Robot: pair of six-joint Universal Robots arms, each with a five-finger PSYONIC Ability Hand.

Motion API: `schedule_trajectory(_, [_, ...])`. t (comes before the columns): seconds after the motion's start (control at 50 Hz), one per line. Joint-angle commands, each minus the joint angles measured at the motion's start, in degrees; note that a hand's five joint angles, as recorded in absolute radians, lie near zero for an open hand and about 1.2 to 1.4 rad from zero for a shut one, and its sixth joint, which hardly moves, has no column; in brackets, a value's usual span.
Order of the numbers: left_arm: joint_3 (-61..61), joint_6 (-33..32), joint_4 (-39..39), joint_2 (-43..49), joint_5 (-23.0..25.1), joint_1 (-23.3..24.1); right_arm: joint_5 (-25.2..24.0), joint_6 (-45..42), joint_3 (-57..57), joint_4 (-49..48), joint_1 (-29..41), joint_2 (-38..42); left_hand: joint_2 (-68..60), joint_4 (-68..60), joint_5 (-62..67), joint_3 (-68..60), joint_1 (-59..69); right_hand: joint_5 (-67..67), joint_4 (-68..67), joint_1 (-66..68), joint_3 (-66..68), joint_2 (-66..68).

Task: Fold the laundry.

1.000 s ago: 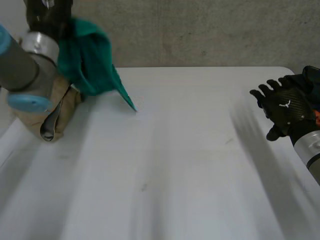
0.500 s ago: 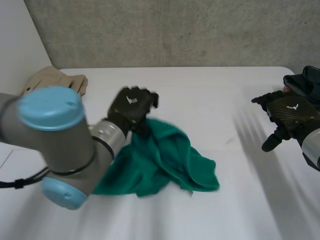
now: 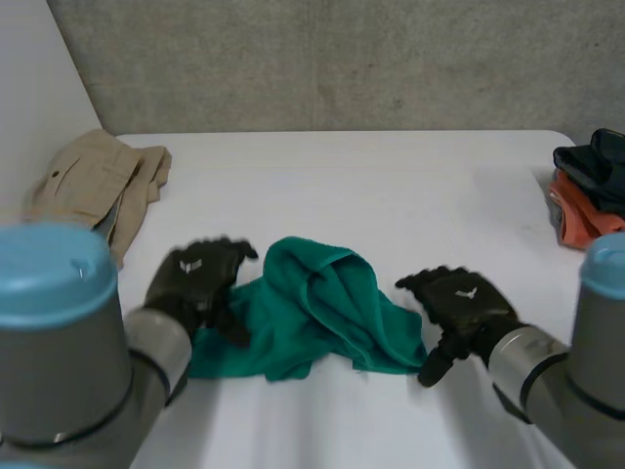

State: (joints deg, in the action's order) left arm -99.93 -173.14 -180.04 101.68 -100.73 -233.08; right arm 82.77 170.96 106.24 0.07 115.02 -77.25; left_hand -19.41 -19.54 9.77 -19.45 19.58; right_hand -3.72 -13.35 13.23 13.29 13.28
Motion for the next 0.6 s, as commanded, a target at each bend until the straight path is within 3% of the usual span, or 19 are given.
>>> schedule_trajectory(0.02, [-2.99, 2.28, -4.00, 4.49, 6.59, 0.87, 0.02, -0.10, -0.33, -5.95, 2.31, 7.29, -2.92, -2.79, 2.55, -2.88, 2.74, -6.96, -7.32, 7.45, 7.38, 7.39])
schedule_trajectory(0.18, [0.08, 1.92, -13.49, 12.31, 6.60, 5.27, 4.59, -0.89, -1.74, -11.67, 4.07, 11.60, -0.39, -0.26, 0.03, -0.35, 0.22, -17.71, -18.07, 18.20, 18.13, 18.15])
schedule_trajectory(0.26, [3.33, 1.31, -15.61, 16.53, 6.51, 5.36, 6.35, -0.98, -2.88, -12.73, 4.68, 13.27, -1.23, -1.10, 0.86, -1.19, 1.05, -33.16, -33.53, 33.66, 33.59, 33.60])
schedule_trajectory(0.28, [4.64, 0.61, -15.43, 18.10, 6.42, 5.36, 6.61, -1.07, -3.14, -13.16, 4.77, 13.62, -3.07, -2.94, 2.70, -3.02, 2.89, -44.70, -45.06, 45.19, 45.12, 45.13])
schedule_trajectory(0.34, [6.06, -1.15, -15.26, 19.70, 6.42, 5.53, 6.70, -1.07, -3.32, -14.92, 4.77, 13.80, -16.47, -16.34, 16.11, -16.43, 16.30, -66.23, -66.60, 66.72, 66.66, 66.67])
schedule_trajectory(0.38, [6.85, -3.08, -15.34, 20.05, 6.42, 5.62, 6.87, -1.25, -3.41, -16.15, 4.86, 13.45, -45.52, -45.39, 45.16, -45.48, 45.35, -66.28, -66.65, 66.77, 66.71, 66.72])
schedule_trajectory(0.42, [7.03, -3.96, -15.69, 19.79, 6.42, 5.62, 7.05, -2.21, -3.84, -17.03, 4.51, 13.27, -60.52, -60.39, 60.15, -60.48, 60.34, -66.28, -66.65, 66.77, 66.71, 66.72])
schedule_trajectory(0.5, [8.52, -5.28, -15.70, 17.78, 6.34, 5.71, 7.84, -5.19, -5.42, -16.34, 3.72, 11.61, -60.59, -60.46, 60.23, -60.55, 60.42, -66.28, -66.65, 66.77, 66.71, 66.72])
schedule_trajectory(0.6, [9.93, -5.28, -13.77, 7.25, 6.60, 4.13, 8.46, -12.30, -7.71, -13.26, 2.14, 4.23, -60.59, -60.46, 60.23, -60.55, 60.42, -66.28, -66.65, 66.77, 66.71, 66.72])
